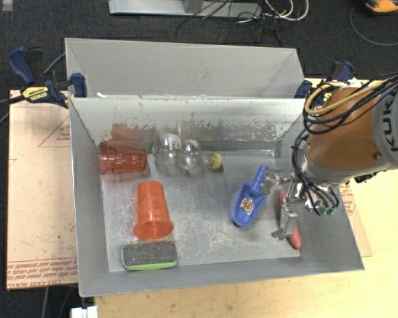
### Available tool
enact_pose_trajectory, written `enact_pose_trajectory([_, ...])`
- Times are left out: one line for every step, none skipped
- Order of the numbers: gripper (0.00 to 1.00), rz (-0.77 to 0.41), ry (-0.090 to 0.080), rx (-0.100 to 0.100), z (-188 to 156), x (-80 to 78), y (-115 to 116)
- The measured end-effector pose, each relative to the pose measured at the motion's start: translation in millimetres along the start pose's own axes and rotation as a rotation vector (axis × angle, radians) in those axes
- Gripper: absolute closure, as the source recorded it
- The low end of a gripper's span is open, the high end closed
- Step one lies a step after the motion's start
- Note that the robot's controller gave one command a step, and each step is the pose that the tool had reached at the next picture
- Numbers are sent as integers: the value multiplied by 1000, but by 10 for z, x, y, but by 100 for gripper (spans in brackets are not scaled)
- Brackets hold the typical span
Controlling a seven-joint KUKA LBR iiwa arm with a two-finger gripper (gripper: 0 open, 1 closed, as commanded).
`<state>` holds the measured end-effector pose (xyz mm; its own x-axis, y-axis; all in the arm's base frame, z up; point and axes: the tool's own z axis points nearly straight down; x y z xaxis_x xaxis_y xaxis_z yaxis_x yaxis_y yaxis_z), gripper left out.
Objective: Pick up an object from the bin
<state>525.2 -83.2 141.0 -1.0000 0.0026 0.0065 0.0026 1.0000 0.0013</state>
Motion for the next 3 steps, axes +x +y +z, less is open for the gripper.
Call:
enact_pose_trajectory([0,-3,-7,1,-44,-17,5])
enact_pose_trajectory([0,-4,-8,1,-40,-24,5])
enact_pose_trajectory([0,-87,2,-1,-128,15,479])
